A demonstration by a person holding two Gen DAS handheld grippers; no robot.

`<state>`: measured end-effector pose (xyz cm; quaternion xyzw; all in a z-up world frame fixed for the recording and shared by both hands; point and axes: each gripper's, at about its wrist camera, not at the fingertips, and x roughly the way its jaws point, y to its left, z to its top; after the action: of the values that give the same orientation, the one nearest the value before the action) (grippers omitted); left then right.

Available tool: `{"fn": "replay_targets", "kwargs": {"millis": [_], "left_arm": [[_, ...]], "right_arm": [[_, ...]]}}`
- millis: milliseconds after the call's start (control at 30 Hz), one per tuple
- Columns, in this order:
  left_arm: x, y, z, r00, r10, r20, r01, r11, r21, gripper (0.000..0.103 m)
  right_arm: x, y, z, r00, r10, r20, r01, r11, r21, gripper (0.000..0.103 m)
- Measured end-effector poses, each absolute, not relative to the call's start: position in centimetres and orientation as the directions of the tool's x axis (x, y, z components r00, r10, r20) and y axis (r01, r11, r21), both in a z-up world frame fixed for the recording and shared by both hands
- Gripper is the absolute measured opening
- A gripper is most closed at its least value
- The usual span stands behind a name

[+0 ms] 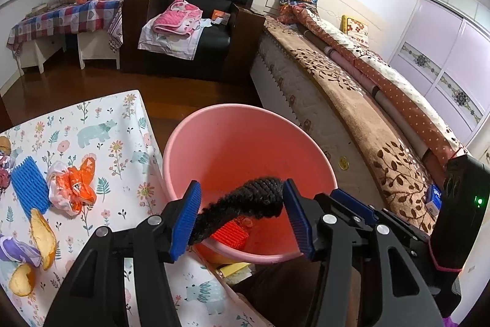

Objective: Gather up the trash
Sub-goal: 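Carry both items over the pink bucket and open both grippers to drop them, then move both grippers back over the table toward the yellow peels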

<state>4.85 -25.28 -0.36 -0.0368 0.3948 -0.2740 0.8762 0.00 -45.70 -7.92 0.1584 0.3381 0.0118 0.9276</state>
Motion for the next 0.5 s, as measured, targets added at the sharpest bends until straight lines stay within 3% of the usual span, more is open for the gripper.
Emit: {"fn": "replay_targets", "kwargs": {"millis": [133,500], "left_arm": [[4.8,-25.2,-0.2,0.533,-0.520,-0.667,0.453,0.842,-0.294,0.062],[4.3,-24.2,-0.1,0.562,-0.482,-0.672,0.421,0.866,-0.269,0.062]], "right_arm": [[0.0,-45.7,-7.9,0.772,0.129,-0.623,0.085,0.949,0.302,0.032],[-0.4,-44.9,-7.3,0.782,0.137,-0.608,0.064,0.953,0.296,0.032]]}}
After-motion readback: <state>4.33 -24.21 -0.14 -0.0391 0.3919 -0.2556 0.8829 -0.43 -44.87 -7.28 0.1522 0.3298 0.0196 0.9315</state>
